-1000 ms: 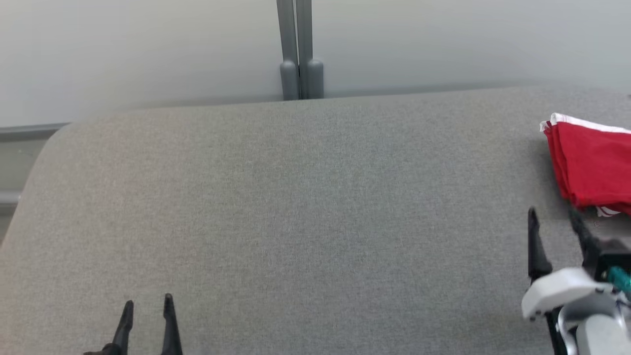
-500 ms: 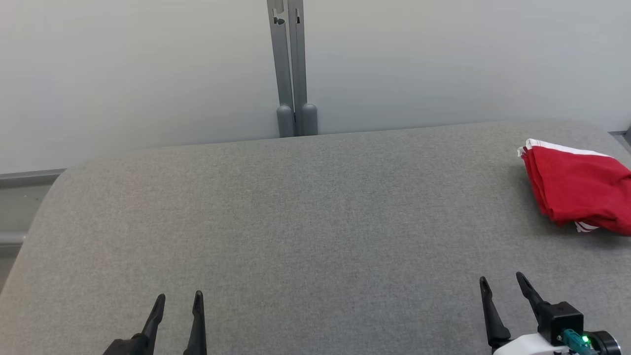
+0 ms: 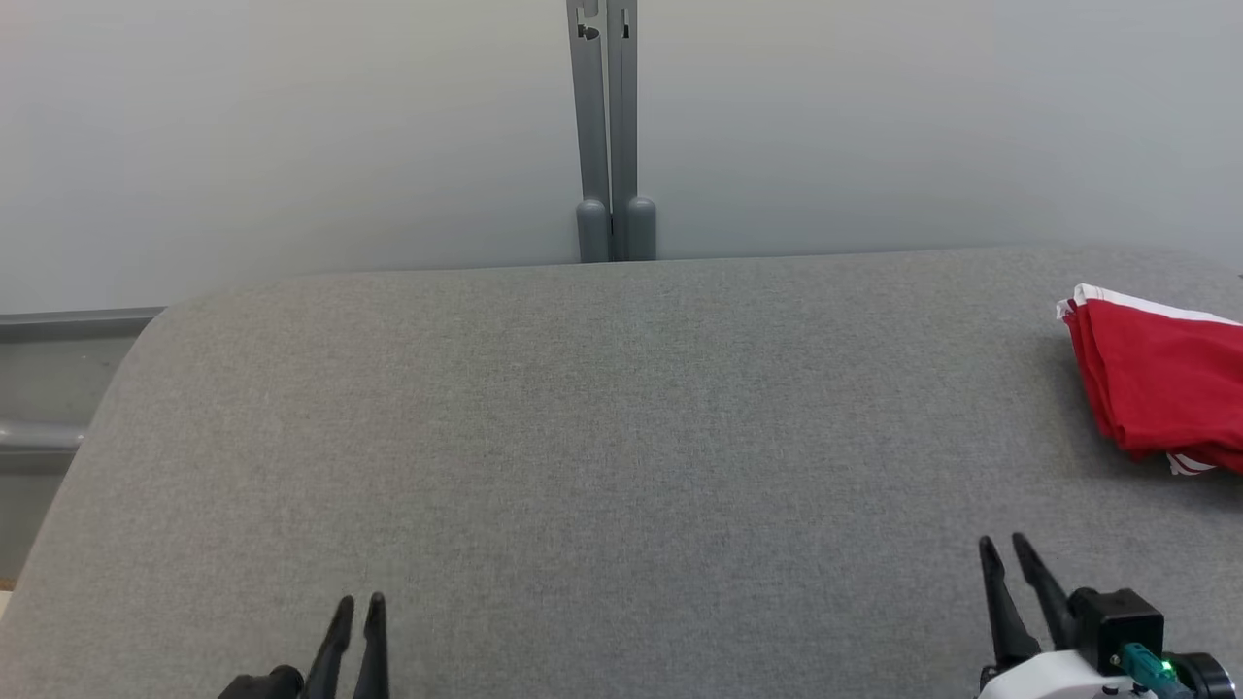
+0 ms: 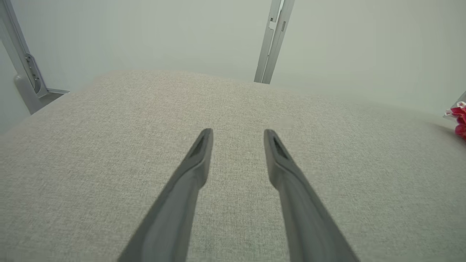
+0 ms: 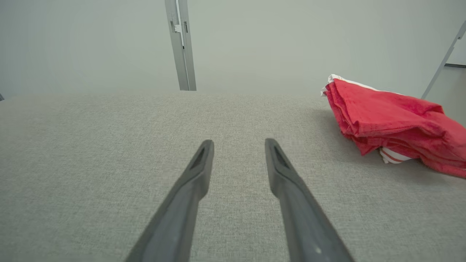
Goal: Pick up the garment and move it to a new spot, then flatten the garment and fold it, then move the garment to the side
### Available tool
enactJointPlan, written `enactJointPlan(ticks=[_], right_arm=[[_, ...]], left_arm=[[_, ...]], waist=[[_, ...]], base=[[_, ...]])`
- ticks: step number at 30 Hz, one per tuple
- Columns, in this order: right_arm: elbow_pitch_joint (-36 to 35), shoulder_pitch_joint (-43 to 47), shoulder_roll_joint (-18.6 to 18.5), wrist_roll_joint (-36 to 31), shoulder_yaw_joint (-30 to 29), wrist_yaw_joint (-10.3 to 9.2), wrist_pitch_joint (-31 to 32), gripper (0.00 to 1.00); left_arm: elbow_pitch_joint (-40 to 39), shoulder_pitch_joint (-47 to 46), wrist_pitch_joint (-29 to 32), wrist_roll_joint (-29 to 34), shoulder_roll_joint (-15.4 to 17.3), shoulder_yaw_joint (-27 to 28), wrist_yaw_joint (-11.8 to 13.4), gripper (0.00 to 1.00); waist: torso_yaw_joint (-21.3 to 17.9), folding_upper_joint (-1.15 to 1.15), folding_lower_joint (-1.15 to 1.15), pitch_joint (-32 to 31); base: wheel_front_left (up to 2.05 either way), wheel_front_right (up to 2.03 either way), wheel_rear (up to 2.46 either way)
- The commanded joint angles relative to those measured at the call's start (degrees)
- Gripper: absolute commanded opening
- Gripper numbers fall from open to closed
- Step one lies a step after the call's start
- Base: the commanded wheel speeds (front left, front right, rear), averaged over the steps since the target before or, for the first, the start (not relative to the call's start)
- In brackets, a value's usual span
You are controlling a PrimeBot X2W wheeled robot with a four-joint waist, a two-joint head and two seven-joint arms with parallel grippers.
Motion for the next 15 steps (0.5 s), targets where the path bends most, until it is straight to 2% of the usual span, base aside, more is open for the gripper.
enactJointPlan(ticks=[1, 15], right_arm=[[0.5, 0.13, 0.1, 0.19, -0.05, 0.0, 0.13, 0.0], [0.68, -1.74, 0.08, 15.79, -0.62, -0.01, 4.15, 0.0]], left_arm=[[0.44, 0.21, 0.11, -0.18, -0.01, 0.07, 0.0, 0.0], [0.4, -1.96, 3.76, -13.34, 0.01, 1.92, -0.26, 0.0]], waist=[[0.0, 0.0, 0.0, 0.0], [-0.34, 0.0, 0.0, 0.55]], base=[[0.0, 0.0, 0.0], [0.0, 0.0, 0.0]])
